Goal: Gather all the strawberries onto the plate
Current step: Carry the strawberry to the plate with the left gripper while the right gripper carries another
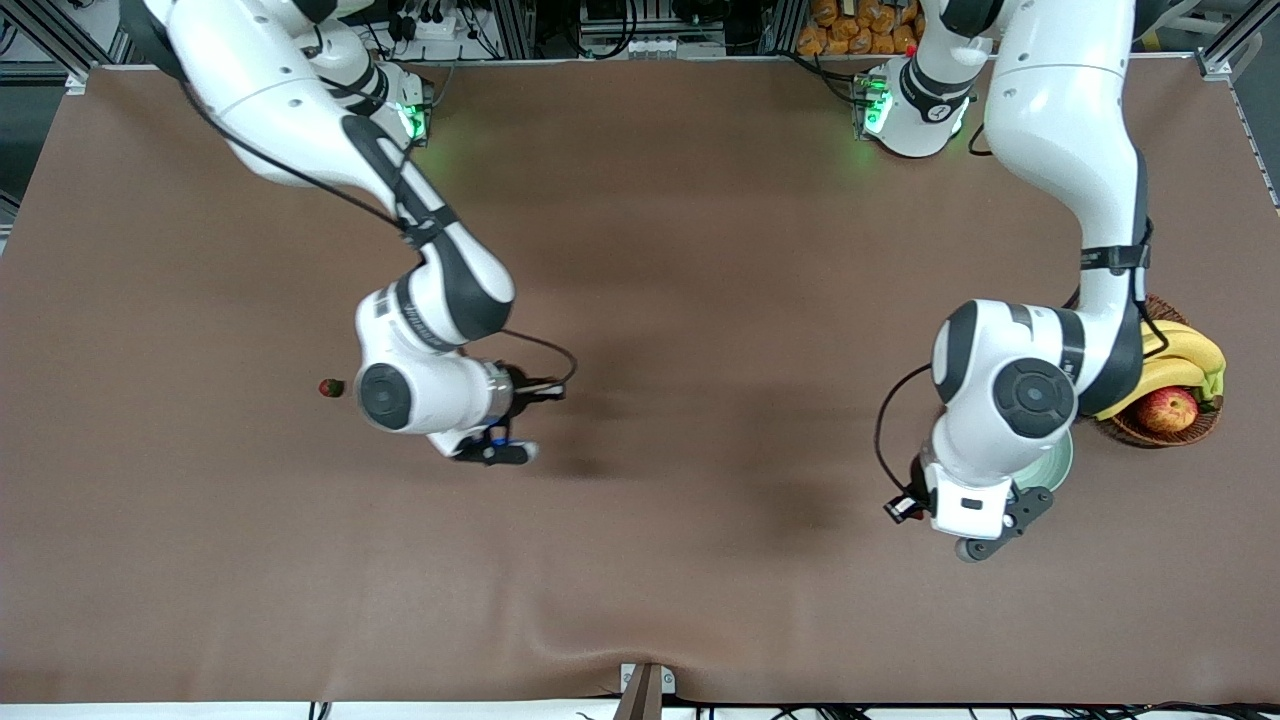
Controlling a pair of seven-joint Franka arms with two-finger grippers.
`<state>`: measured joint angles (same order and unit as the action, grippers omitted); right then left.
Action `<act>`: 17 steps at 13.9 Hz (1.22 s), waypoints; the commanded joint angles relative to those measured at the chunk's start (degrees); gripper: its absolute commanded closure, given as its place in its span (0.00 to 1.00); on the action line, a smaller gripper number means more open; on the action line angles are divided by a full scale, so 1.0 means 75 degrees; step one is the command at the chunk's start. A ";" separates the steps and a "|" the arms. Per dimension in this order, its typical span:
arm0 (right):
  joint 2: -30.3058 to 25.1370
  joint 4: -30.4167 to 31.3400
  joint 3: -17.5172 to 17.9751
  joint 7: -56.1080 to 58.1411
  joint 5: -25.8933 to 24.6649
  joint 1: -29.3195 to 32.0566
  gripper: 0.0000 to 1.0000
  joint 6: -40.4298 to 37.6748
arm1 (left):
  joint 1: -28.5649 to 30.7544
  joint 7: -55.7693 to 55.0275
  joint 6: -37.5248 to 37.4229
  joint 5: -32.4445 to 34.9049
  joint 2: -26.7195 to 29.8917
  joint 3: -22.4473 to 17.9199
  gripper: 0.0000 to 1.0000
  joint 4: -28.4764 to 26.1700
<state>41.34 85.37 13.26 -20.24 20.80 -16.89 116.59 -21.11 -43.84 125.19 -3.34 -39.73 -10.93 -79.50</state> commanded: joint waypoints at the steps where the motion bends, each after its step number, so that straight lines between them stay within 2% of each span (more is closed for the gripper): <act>1: 0.0102 0.0031 -0.0127 -0.0091 0.0437 -0.0406 0.97 0.0018 | 0.0504 0.0803 -0.0364 0.0153 0.0094 0.0063 1.00 -0.0298; 5: 0.0359 0.0207 -0.0209 -0.0125 0.0437 -0.1063 0.95 0.0029 | 0.1067 0.2047 -0.1174 0.0153 0.0094 0.0063 1.00 -0.0333; 8: 0.0524 0.0207 -0.0290 -0.0465 0.0402 -0.1520 0.88 0.0343 | 0.1232 0.2447 -0.1340 0.0153 0.0082 0.0063 1.00 -0.0671; 9: 0.0570 0.0219 -0.0407 -0.0477 0.0390 -0.1649 0.83 0.0496 | 0.1255 0.2517 -0.1340 0.0153 0.0082 0.0063 1.00 -0.0766; 11: 0.0746 0.0207 -0.0583 -0.0477 0.0390 -0.1837 0.65 0.0591 | 0.1349 0.2599 -0.1340 0.0153 -0.0046 0.0063 1.00 -0.0848; 14: 0.0782 0.0243 -0.0595 -0.0489 0.0379 -0.1838 0.22 0.1072 | 0.1477 0.2693 -0.1305 0.0164 -0.0211 0.0063 1.00 -0.0954; 15: 0.0723 0.0231 -0.0630 -0.0477 0.0379 -0.1756 0.11 0.1072 | 0.1524 0.2717 -0.1293 0.0164 -0.0269 0.0063 1.00 -0.0966; 17: 0.0455 0.0207 -0.0876 -0.0466 0.0402 -0.1593 0.00 0.0990 | 0.1572 0.2717 -0.1246 0.0176 -0.0421 0.0063 1.00 -0.0954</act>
<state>47.05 86.68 8.37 -23.45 23.07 -30.03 124.51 -10.04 -24.25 115.60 -3.33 -42.38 -10.88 -86.56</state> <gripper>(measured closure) 0.273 0.683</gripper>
